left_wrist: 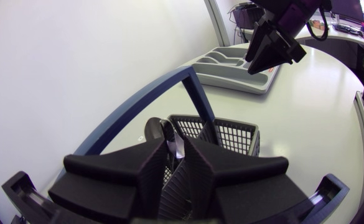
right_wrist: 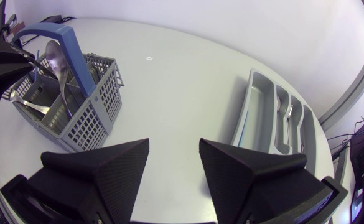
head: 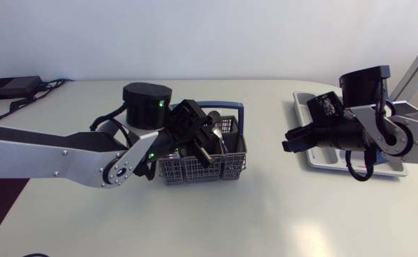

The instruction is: Sort the cutlery from the basket into the organizer compartments.

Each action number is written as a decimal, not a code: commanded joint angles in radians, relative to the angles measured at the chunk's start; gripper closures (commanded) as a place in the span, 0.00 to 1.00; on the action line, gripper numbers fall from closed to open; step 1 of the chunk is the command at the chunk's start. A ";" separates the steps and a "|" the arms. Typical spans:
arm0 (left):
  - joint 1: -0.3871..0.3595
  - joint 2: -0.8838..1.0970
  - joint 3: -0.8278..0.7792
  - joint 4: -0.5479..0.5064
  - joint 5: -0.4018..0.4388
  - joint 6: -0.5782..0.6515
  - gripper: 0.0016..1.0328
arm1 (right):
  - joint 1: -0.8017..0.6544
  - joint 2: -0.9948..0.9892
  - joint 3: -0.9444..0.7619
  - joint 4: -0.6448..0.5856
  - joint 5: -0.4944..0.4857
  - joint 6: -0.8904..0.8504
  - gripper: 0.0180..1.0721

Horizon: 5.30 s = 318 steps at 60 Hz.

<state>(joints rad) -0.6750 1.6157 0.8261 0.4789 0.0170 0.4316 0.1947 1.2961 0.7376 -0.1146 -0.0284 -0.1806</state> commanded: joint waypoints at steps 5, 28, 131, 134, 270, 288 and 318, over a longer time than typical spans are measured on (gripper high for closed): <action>0.006 0.056 0.028 0.006 0.020 0.045 0.80 | 0.009 0.011 -0.024 0.029 0.008 -0.010 0.43; 0.015 0.076 0.033 0.027 0.055 0.113 0.94 | 0.017 0.019 -0.035 0.039 0.008 -0.020 0.43; 0.058 -0.438 0.034 -0.204 0.175 -0.033 0.97 | 0.155 -0.116 -0.124 0.130 -0.005 -0.102 0.43; 0.055 -0.450 0.042 -0.217 0.175 -0.039 0.97 | 0.157 -0.121 -0.127 0.130 -0.005 -0.103 0.43; 0.236 -0.232 0.363 -0.720 1.048 -0.370 0.97 | 0.284 -0.132 0.094 -0.186 -0.886 -0.161 0.91; 0.233 -0.235 0.350 -0.717 1.048 -0.370 0.97 | 0.278 -0.132 0.082 -0.186 -0.874 -0.160 0.94; 0.176 -0.286 0.306 -0.661 0.810 -0.370 0.15 | 0.213 -0.132 0.046 -0.184 -0.783 -0.168 0.94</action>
<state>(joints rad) -0.4828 1.3499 1.1572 -0.1928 0.8570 0.0742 0.4236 1.1736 0.8028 -0.2951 -0.8272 -0.3241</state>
